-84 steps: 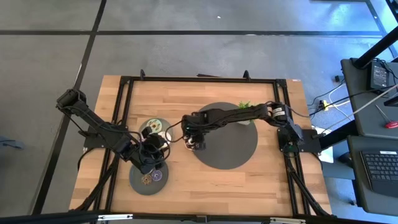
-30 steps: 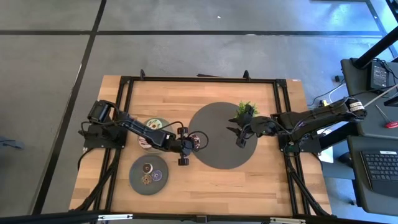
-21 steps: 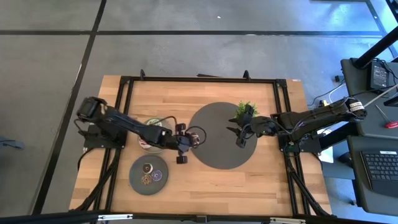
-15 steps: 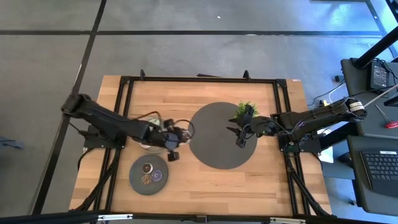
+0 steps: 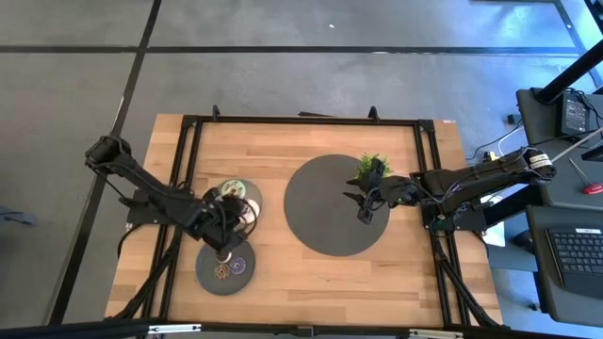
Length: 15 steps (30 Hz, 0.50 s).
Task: Pick & Place donuts
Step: Put the big brown donut on the light gray plate
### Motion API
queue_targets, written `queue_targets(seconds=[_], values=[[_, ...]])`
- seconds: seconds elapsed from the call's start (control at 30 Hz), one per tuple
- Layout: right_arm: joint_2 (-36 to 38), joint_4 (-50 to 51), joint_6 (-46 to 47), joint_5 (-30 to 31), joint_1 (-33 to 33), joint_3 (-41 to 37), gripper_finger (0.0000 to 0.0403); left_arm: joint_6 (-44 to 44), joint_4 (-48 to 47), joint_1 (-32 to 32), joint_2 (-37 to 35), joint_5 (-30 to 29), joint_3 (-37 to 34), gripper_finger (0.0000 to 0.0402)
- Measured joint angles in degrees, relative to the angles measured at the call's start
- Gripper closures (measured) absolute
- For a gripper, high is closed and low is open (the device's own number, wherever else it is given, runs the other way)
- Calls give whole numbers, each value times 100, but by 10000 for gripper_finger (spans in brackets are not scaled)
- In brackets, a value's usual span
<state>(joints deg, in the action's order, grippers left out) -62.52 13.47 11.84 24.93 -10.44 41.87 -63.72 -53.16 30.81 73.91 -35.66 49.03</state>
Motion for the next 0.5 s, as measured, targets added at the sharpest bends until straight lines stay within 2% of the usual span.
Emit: queue_targets(seconds=[0.17, 0.5], values=[[0, -8, 8, 0, 0, 0, 237, -822, 56, 136, 0, -243, -470, 374], [0, -46, 10, -3, 2, 0, 237, -1358, 385, 131, 2, -567, -937, 369]])
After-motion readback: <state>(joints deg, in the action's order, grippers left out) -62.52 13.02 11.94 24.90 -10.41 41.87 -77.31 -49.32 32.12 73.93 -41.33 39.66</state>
